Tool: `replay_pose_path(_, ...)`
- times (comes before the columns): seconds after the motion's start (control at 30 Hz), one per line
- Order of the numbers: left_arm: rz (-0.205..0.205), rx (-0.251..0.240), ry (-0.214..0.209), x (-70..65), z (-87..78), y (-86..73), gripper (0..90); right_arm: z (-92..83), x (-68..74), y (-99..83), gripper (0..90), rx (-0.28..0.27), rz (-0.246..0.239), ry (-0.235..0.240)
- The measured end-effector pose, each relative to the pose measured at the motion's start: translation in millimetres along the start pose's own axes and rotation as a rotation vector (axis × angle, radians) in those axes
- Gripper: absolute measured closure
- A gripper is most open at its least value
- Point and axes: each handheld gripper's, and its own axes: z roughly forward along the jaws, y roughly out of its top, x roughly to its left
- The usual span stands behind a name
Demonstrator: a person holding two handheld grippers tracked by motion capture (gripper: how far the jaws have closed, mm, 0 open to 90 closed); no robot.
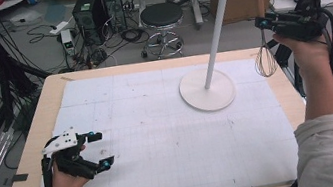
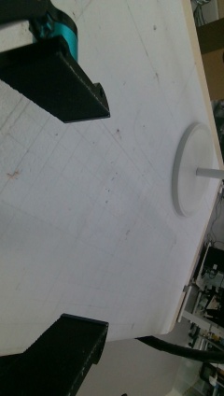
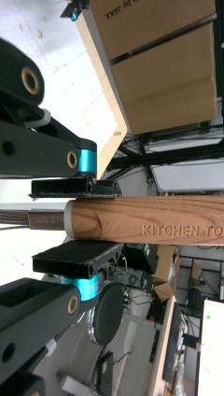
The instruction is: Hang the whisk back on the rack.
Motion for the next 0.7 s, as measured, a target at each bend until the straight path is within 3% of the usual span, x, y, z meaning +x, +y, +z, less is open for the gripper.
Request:
replay_pose_path(0.1,-0.003,-0.003,-0.001,0.2,-0.8,0.1,1.8,0.6,-2.5,-1.2,69.7,0.01,0.018,-0.009)
replay_pose_path(0.37,-0.003,-0.004,-0.001,0.4,-0.9,0.0,1.7,8.3,0.1,-0.1,69.7,0.016,-0.003,-0.001)
replay_pose_path(0.7,-0.001,-0.003,-0.002,0.5,-1.2,0.1,1.7,22.4,1.9,-2.5,69.7,0.049,0.018,-0.002)
